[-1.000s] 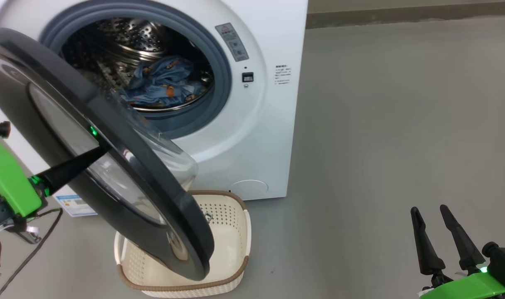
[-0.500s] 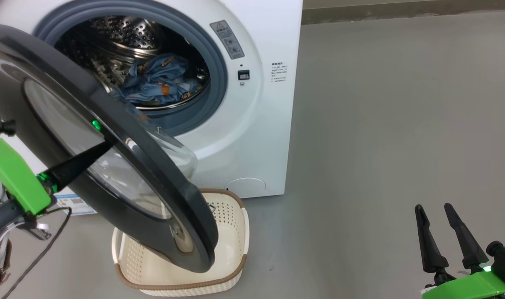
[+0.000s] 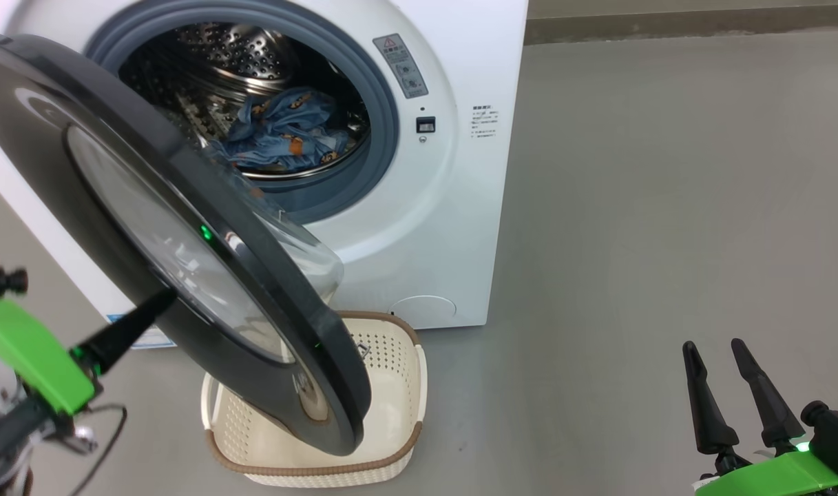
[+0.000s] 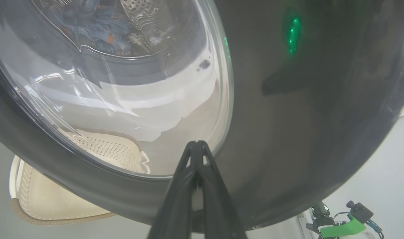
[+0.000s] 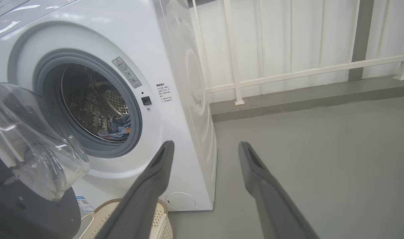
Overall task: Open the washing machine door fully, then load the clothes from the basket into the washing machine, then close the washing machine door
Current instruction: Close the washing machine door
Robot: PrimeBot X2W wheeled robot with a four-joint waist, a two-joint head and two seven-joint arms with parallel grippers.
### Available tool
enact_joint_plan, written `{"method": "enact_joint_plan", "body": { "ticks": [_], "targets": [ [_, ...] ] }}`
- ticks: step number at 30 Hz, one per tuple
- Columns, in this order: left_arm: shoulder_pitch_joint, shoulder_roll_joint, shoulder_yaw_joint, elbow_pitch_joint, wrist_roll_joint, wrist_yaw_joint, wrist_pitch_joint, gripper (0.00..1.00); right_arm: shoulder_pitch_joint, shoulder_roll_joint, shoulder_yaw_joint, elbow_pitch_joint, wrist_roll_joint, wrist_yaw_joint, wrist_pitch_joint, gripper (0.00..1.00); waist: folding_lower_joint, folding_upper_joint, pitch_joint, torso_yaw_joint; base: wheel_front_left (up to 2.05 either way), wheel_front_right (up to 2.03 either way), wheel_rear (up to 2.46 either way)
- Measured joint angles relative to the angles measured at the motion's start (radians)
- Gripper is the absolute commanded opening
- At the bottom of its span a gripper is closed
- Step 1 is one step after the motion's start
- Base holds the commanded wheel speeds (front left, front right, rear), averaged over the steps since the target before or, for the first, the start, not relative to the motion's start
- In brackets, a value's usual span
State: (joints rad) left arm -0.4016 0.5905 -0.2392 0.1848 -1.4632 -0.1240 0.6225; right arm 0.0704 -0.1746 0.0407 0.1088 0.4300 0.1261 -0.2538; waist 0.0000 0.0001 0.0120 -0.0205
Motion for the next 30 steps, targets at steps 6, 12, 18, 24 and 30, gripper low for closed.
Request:
{"method": "enact_joint_plan", "body": {
  "ticks": [6, 12, 18, 24, 30],
  "targets": [
    [0.116, 0.007, 0.002, -0.012, 0.007, 0.0, -0.113, 1.0, 0.0, -0.001, 0.003, 0.0, 0.0, 0.0, 0.0, 1.0, 0.0, 0.0, -0.006, 0.017, 0.0, 0.0, 0.0],
    [0.183, 0.016, -0.02, -0.017, 0.064, 0.0, -0.248, 1.0, 0.0, -0.002, 0.004, 0.002, 0.0, 0.0, 0.0, 1.0, 0.0, 0.0, -0.01, 0.036, 0.0, 0.0, 0.0],
    [0.25, 0.014, -0.073, -0.005, 0.137, 0.0, -0.427, 1.0, 0.0, -0.002, 0.009, 0.003, 0.0, 0.0, 0.0, 1.0, 0.0001, 0.0, -0.016, 0.049, 0.0, 0.0, 0.0],
    [0.285, 0.013, -0.138, 0.037, 0.189, 0.0, -0.613, 1.0, 0.0, -0.004, 0.011, 0.005, 0.0, 0.0, 0.0, 1.0, 0.0, 0.0, -0.019, 0.058, 0.0, 0.0, 0.0],
    [0.289, 0.014, -0.203, 0.082, 0.218, 0.0, -0.753, 1.0, 0.0, -0.006, 0.01, 0.009, 0.0, 0.0, 0.0, 1.0, 0.0, 0.0, -0.022, 0.064, 0.0, 0.0, 0.0]
  ]
}}
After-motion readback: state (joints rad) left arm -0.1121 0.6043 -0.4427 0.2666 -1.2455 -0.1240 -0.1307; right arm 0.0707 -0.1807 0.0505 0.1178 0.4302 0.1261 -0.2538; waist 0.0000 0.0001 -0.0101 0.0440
